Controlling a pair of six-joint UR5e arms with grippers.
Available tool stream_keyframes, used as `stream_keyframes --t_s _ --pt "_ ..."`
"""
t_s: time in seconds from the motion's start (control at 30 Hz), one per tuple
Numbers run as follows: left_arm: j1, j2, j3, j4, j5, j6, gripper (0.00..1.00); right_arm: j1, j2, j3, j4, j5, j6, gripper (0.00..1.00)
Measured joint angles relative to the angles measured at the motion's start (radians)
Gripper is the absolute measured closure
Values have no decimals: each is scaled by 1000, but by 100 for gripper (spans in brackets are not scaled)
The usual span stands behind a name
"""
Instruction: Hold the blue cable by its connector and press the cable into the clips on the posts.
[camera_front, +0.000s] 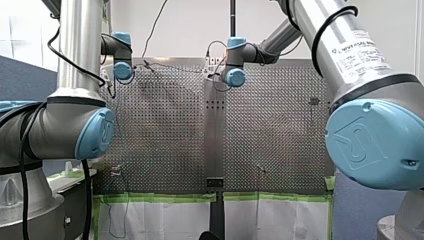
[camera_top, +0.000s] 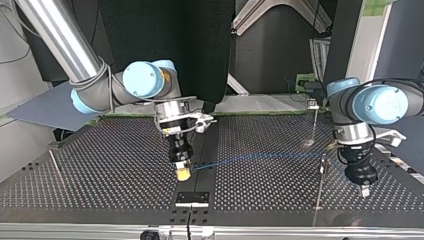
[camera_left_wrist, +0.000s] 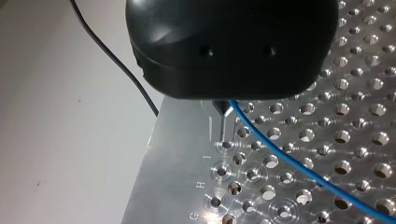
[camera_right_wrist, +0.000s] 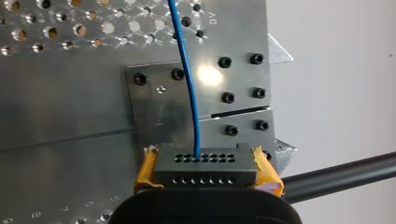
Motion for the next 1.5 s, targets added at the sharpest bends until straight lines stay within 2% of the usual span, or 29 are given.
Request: stream_keyframes --t_s 0.33,0.63,0.9,1.1,1.13,1.17,1.2,1.27,1.3,1.33,1.37,1.5 --pt "0 -4 8 2 13 0 100 -9 31 -47 3 -13 9 100" --pt "-1 -14 10 3 17 1 100 -7 65 -116 36 -18 16 100" --pt "-2 -15 10 -1 21 -5 100 -5 68 -127 44 -22 16 100" --pt "1 -15 9 -15 17 -46 100 -1 69 -127 51 -22 16 100" --pt "1 -15 9 -18 16 -50 82 0 69 -127 52 -22 16 100" --pt "0 -15 9 -23 16 -51 53 0 69 -127 53 -22 16 100" --pt "0 -15 9 -26 16 -49 53 0 69 -127 55 -22 16 100" --pt "-2 -15 9 -35 17 -40 22 1 69 -127 57 -22 16 100" --pt "-3 -15 9 -41 17 -35 22 1 69 -127 58 -22 16 100" --pt "-3 -15 9 -47 17 -29 5 1 69 -127 59 -22 16 100" --pt "-3 -15 9 -55 17 -21 0 1 69 -127 60 -22 16 100" --pt "1 -14 10 -85 16 -7 0 0 69 -127 64 -22 16 100"
